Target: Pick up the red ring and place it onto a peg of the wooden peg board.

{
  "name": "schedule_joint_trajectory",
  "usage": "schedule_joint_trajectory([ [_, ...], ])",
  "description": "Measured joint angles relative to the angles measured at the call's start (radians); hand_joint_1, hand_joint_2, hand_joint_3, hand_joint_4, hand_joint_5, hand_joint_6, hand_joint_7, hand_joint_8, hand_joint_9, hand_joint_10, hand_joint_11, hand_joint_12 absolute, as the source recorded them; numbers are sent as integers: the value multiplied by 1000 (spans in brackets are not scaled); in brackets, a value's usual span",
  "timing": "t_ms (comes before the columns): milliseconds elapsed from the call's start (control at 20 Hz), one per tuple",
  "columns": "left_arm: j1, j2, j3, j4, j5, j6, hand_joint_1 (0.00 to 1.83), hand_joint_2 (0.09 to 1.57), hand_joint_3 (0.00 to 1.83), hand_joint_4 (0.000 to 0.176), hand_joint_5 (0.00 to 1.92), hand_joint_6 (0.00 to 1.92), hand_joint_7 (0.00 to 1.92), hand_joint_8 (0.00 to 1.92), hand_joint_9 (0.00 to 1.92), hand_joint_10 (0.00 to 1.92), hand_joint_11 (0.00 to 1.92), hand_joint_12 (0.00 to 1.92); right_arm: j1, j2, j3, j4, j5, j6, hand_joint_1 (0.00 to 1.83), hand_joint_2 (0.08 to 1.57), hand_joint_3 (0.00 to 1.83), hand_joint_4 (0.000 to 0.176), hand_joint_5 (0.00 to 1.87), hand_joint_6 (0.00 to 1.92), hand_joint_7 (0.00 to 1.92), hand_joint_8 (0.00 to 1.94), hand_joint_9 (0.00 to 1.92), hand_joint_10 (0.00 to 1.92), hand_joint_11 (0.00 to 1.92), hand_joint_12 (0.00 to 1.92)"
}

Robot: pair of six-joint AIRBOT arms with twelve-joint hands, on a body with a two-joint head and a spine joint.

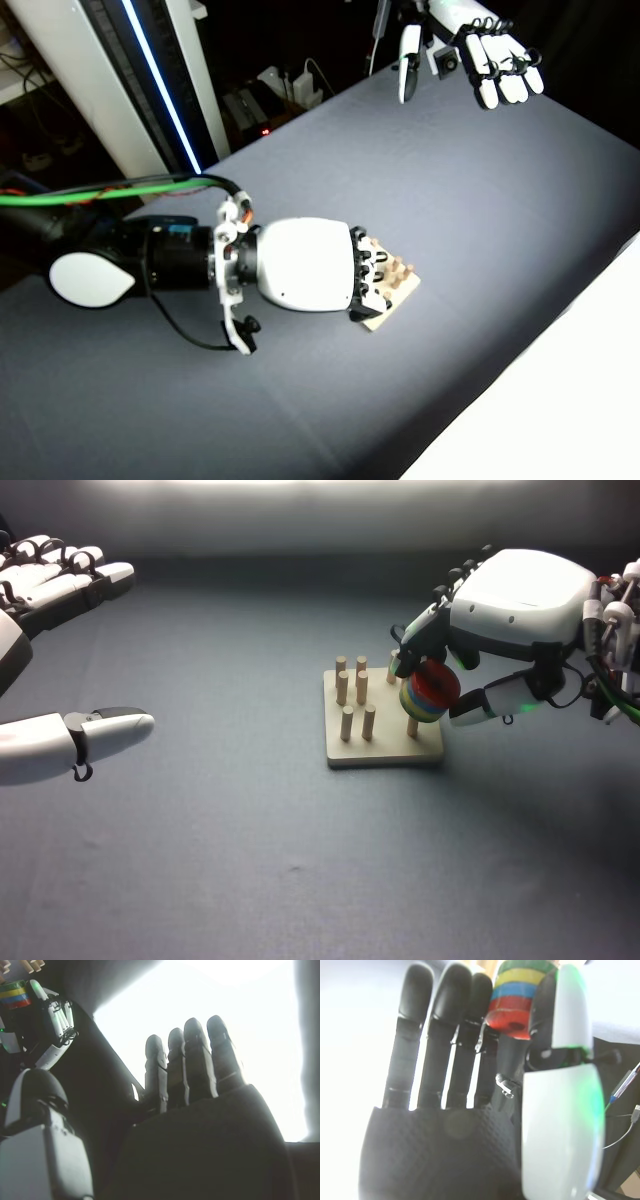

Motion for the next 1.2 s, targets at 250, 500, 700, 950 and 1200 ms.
schedule_joint_trajectory([
  [250, 0, 0, 0, 0, -1, -3, 568, 1019, 0, 15, 315, 0, 209, 1, 183, 2, 0, 356, 4, -4, -8, -24, -7, 9, 1388, 1065, 1, 0, 1021, 785, 1101, 832, 1011, 1108, 795, 1375],
  [500, 0, -1, 0, -3, -1, -4, 552, 1009, 0, 14, 322, 0, 220, 2, 190, 1, 0, 310, 4, -11, -16, -42, -24, 8, 1395, 1054, 0, 0, 1034, 789, 1137, 724, 1038, 1080, 832, 1289],
  [700, 0, -1, 0, 2, -1, -7, 570, 1015, 0, 0, 330, 1, 225, 1, 205, 3, 0, 345, 4, -11, -16, -42, -24, 8, 1281, 1061, 0, 0, 1045, 814, 1146, 794, 1007, 907, 774, 1311],
  [950, 0, -5, 0, 0, -4, -10, 584, 1014, 1, 0, 347, 1, 240, 3, 211, 4, 0, 336, 3, -7, -32, -44, -23, 4, 1144, 1028, 0, 0, 776, 230, 790, 243, 823, 518, 613, 1229],
  [1200, 0, -7, 0, -1, -5, -11, 542, 1011, 0, 5, 339, 0, 249, 2, 214, 3, 0, 434, 3, 3, -41, -28, -9, 5, 1129, 995, 0, 2, 757, 0, 688, 0, 716, 303, 418, 1220],
])
